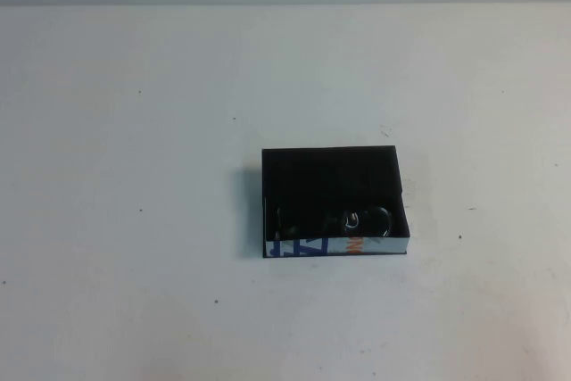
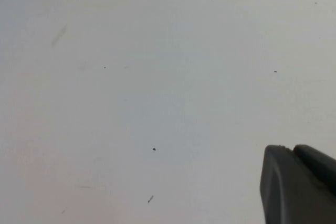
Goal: Take glasses out of glasses case
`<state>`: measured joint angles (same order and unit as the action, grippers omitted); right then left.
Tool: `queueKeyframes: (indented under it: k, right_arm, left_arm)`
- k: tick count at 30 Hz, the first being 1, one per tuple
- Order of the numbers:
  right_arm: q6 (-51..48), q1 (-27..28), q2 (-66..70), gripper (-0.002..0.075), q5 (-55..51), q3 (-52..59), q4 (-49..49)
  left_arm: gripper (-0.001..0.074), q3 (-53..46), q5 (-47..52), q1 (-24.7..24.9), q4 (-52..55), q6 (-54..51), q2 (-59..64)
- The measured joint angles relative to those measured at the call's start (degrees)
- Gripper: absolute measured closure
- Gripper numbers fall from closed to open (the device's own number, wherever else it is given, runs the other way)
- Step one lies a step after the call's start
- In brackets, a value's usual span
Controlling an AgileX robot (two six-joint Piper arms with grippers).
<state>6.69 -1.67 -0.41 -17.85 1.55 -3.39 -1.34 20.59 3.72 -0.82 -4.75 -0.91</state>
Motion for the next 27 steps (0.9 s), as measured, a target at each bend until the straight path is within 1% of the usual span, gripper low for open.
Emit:
queueKeyframes:
  k: [19, 27]
  right_arm:
    - [0.00, 0.00, 0.00, 0.0743, 0.00, 0.00, 0.00]
    - [0.10, 0.00, 0.00, 0.0743, 0.00, 0.00, -1.41]
  left_arm:
    - [0.0740, 0.00, 0.00, 0.00, 0.00, 0.00, 0.00]
    - [0.0739, 0.00, 0.00, 0.00, 0.00, 0.00, 0.00]
